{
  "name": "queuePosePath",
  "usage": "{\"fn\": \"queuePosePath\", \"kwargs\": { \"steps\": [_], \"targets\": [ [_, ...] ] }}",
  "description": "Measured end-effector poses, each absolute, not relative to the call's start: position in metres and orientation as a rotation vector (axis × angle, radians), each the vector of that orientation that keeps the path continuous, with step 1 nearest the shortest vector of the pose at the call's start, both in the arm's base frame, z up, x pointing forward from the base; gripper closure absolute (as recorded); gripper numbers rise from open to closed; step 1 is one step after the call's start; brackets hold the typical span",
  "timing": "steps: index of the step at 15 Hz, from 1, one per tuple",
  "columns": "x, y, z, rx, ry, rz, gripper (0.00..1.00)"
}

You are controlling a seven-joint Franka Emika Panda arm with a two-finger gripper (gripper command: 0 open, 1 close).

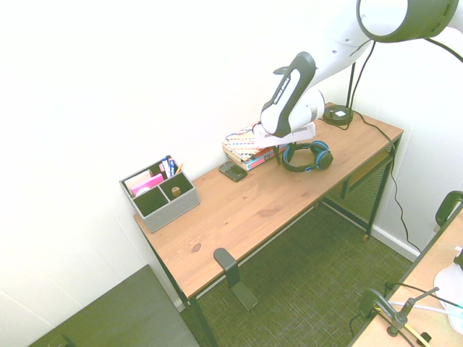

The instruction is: Hang the headphone

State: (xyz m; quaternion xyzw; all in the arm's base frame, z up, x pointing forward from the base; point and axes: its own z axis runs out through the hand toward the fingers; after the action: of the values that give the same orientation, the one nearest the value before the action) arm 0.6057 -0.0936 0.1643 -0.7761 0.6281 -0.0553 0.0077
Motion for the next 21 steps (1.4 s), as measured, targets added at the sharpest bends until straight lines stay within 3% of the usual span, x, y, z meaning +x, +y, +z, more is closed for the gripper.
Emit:
{"fn": "queuePosePath", "kwargs": {
  "steps": [8,12,17,21],
  "targets": [
    [0.604,-0.106,0.169,-2.406,1.988,-0.186,1.0],
    [0.582,-0.096,0.215,-2.392,1.968,-0.201,1.0],
    [0.524,0.005,0.293,-2.503,1.81,-0.086,1.0],
    [0.434,0.138,0.329,-2.632,1.642,-0.005,1.0]
  ]
}}
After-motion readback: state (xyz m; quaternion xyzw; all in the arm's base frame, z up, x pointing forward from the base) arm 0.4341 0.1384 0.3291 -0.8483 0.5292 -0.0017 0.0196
